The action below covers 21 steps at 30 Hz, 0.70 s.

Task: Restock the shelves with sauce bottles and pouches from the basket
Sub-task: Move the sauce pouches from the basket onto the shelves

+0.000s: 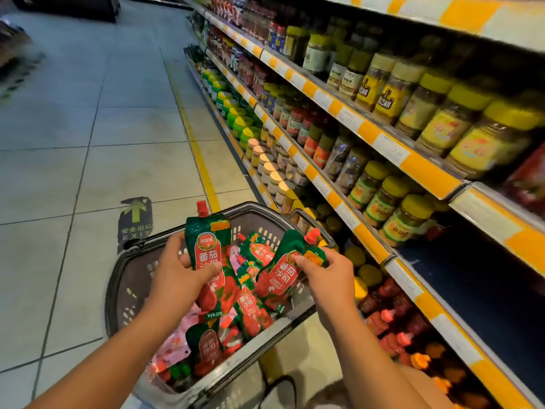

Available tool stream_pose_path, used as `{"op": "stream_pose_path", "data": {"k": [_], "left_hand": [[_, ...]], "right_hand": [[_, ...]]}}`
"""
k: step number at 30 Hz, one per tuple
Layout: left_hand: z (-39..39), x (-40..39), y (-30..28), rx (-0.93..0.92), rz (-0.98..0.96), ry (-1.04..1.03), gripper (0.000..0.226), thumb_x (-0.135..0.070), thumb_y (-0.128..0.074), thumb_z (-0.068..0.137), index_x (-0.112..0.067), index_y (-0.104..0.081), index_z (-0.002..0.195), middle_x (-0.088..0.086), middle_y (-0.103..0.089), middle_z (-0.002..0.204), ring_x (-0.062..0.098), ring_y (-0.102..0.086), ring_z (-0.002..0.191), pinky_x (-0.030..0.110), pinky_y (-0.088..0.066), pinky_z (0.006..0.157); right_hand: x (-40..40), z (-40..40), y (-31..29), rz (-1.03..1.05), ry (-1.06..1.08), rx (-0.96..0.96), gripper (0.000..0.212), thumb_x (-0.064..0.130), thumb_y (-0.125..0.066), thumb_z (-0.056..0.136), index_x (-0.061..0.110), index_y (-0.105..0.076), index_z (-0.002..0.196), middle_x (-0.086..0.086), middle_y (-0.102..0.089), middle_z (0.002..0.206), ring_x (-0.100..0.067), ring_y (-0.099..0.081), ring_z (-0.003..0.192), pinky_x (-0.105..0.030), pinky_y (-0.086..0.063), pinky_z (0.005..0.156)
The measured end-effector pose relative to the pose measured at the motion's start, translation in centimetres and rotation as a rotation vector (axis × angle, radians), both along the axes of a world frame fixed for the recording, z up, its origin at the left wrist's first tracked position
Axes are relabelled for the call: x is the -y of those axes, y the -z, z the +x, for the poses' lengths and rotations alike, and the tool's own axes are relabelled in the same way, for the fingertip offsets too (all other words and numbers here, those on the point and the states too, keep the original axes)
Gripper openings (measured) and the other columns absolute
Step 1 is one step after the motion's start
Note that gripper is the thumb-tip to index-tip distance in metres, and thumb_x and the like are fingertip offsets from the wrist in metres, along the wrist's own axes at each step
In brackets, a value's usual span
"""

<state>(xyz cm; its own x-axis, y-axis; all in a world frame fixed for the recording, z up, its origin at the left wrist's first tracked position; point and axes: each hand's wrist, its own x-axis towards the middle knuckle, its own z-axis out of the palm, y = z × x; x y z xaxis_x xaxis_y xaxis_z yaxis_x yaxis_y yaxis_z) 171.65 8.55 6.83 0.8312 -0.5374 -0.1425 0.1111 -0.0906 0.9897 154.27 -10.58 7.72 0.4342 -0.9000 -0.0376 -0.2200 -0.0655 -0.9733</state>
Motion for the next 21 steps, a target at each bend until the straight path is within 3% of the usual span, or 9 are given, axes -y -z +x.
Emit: {"op": "stream_pose_path", "data": {"k": [4, 8, 12, 17, 19, 21], "left_hand": [[-3.7, 2.2, -2.9, 0.014, -0.055, 0.126, 0.065, -0.001, -0.085, 0.081, -0.040, -0.053, 0.121, -0.005, -0.080, 0.098, 0.016, -0.079, 0.084, 0.024, -0.060, 0.057], [-8.0, 4.7, -5.3, 0.038, -0.087, 0.265, 0.062, -0.001, -0.087, 0.076, -0.040, -0.055, 0.111, -0.004, -0.080, 0.098, 0.019, -0.079, 0.085, 0.032, -0.062, 0.064], [-12.5, 7.2, -7.2, 0.100, -0.142, 0.363, 0.063, 0.002, -0.088, 0.073, -0.043, -0.058, 0.105, -0.005, -0.080, 0.095, 0.016, -0.079, 0.081, 0.023, -0.059, 0.057], [-18.8, 10.1, -9.8, 0.127, -0.234, 0.522, 0.071, -0.004, -0.090, 0.068, -0.064, -0.063, 0.095, -0.001, -0.081, 0.100, 0.020, -0.079, 0.089, 0.031, -0.063, 0.066], [-21.7, 11.0, -10.5, 0.144, -0.262, 0.593, 0.072, -0.010, -0.091, 0.063, -0.072, -0.062, 0.086, -0.005, -0.081, 0.097, 0.016, -0.079, 0.086, 0.028, -0.062, 0.064], [-24.5, 11.9, -10.6, 0.174, -0.260, 0.665, 0.073, -0.008, -0.093, 0.065, -0.070, -0.063, 0.091, -0.006, -0.080, 0.099, 0.015, -0.078, 0.087, 0.027, -0.062, 0.065]], "right_hand": [[1.1, -6.4, -4.4, -0.017, 0.099, 0.150, 0.009, 0.027, -0.083, 0.086, 0.032, -0.079, 0.091, 0.002, -0.080, 0.089, -0.017, -0.077, 0.084, -0.041, -0.063, 0.072], [1.6, -14.1, -7.2, -0.087, 0.270, 0.267, 0.017, 0.032, -0.086, 0.079, 0.026, -0.080, 0.093, -0.002, -0.080, 0.086, -0.016, -0.077, 0.076, -0.026, -0.057, 0.056], [1.8, -21.6, -8.8, -0.109, 0.395, 0.332, 0.025, 0.031, -0.086, 0.076, 0.021, -0.080, 0.098, -0.004, -0.080, 0.091, -0.022, -0.078, 0.082, -0.033, -0.060, 0.064], [0.9, -30.1, -9.9, -0.187, 0.520, 0.370, 0.011, 0.019, -0.083, 0.084, 0.022, -0.081, 0.095, -0.003, -0.080, 0.092, -0.021, -0.078, 0.083, -0.024, -0.058, 0.062], [0.5, -33.2, -10.2, -0.207, 0.578, 0.380, 0.011, 0.018, -0.084, 0.083, 0.023, -0.081, 0.093, -0.002, -0.080, 0.091, -0.019, -0.078, 0.082, -0.022, -0.057, 0.060], [0.1, -36.1, -10.4, -0.222, 0.620, 0.392, 0.012, 0.017, -0.084, 0.082, 0.024, -0.082, 0.091, -0.002, -0.080, 0.090, -0.018, -0.078, 0.082, -0.021, -0.056, 0.061]]}}
